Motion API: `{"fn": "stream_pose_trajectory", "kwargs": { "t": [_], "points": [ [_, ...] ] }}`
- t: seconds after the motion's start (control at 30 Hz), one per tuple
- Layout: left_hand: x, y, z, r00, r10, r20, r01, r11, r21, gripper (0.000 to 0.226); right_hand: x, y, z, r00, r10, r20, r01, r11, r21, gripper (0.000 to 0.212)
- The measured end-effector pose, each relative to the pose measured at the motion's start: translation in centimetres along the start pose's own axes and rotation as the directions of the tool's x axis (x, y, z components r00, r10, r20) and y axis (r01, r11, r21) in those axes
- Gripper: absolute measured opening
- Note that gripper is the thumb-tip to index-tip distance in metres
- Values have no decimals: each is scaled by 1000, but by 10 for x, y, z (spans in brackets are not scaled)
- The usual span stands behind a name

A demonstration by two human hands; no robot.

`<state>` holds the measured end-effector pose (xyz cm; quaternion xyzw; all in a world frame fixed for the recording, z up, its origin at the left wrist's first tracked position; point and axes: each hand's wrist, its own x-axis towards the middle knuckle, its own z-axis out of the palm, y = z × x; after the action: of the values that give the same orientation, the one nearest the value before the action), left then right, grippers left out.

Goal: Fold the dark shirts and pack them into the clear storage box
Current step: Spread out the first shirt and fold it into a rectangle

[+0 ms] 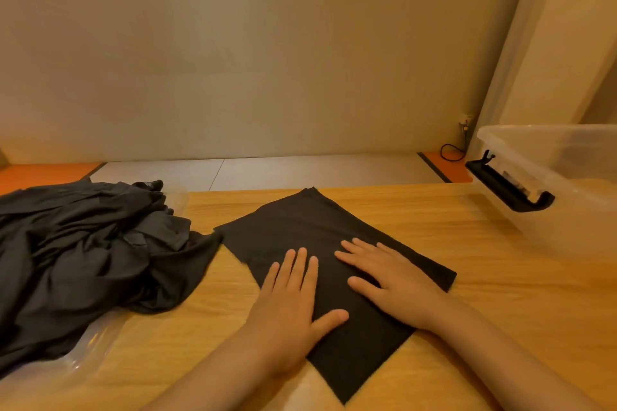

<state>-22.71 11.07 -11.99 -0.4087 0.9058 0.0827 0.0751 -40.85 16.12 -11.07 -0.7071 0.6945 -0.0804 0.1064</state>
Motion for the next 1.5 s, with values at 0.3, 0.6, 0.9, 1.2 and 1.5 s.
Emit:
{"fn": "stream_pose_trajectory", "kwargs": {
  "t": [0.3,0.6,0.9,1.2,1.5],
  "points": [
    [-40,-32,-8,960,280,-26,-282,956,-81,83,-50,-49,20,997,61,-53,-63,998,-25,66],
    [-70,-24,16,962,230,-146,-243,967,-75,86,-50,2,8,998,49,-32,-51,996,-74,53],
    [-105,-33,16,935,314,-166,-339,929,-148,66,-113,-5,9,990,-125,-66,125,992,-5,47],
    [-116,-31,23,912,381,-152,-383,924,20,73,-140,-14,29,995,-85,-47,76,982,-174,60],
    [-129,-39,55,809,397,-435,-373,917,142,50,-161,-1,61,866,-268,-423,171,952,-254,47]
  ]
}}
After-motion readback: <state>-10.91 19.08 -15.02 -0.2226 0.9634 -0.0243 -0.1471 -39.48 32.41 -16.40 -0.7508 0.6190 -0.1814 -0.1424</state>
